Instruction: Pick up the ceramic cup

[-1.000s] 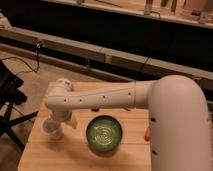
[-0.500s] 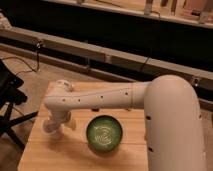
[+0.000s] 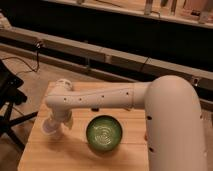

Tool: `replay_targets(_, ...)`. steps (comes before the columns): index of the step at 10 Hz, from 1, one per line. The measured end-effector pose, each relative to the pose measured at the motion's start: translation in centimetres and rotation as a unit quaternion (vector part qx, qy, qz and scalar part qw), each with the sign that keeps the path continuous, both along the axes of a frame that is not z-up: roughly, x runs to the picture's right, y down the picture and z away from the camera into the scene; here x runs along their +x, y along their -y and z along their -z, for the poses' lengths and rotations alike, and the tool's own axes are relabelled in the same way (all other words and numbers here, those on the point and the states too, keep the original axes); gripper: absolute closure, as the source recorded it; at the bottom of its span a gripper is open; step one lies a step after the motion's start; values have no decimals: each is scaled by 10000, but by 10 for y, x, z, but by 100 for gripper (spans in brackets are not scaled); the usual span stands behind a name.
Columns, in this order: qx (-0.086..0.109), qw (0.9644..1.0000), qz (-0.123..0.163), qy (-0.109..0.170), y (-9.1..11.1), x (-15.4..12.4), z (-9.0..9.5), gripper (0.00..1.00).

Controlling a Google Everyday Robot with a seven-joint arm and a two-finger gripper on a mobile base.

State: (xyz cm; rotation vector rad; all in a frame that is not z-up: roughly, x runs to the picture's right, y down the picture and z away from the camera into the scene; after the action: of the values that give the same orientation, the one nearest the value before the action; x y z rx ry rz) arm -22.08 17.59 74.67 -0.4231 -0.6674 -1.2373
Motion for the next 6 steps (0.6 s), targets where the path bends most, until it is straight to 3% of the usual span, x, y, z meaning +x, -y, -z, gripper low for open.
replay_targets(3, -23, 10000, 17, 30, 0, 0, -2, 96)
replay_targets(6, 54, 9999, -91, 93, 25, 6, 15, 97)
